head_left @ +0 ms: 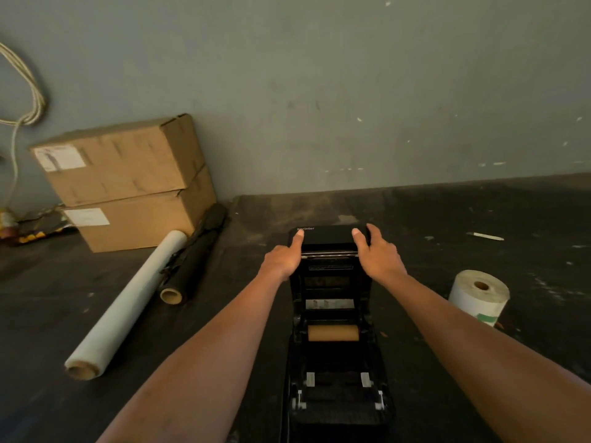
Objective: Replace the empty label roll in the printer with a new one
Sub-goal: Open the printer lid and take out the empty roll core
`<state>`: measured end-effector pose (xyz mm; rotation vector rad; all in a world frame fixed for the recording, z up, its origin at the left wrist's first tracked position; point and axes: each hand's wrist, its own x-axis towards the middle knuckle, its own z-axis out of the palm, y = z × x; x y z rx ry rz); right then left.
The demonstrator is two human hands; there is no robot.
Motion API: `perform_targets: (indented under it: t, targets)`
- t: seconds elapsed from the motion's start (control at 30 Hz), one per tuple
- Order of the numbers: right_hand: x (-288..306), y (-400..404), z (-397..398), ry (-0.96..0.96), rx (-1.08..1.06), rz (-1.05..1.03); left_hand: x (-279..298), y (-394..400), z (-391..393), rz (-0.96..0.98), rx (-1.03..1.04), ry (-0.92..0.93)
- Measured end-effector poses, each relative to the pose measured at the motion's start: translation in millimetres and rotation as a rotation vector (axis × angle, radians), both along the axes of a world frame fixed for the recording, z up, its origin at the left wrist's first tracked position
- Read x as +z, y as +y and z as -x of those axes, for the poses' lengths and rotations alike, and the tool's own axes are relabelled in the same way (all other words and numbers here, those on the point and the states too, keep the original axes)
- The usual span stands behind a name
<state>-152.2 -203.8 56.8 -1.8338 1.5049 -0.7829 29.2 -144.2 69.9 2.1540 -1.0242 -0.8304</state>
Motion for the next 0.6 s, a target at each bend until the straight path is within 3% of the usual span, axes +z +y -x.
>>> perform_targets:
  t: [0.13, 0.23, 0.43, 0.6]
  targets:
    - [-6, 31, 13, -0.110, 0.027, 0.097, -18, 36, 0, 0.241, 0.001, 0.004]
    - [-35, 66, 38, -0.230, -0.022, 0.034, -58, 78, 2, 0.360, -0.035, -0.046]
    - [-104, 96, 64, 0.072, 0.054, -0.182, -131, 94, 9, 0.310, -0.279, -0.220]
    - [-119, 95, 58, 0.165, 0.131, -0.155, -140, 90, 24, 0.280, -0.254, -0.251]
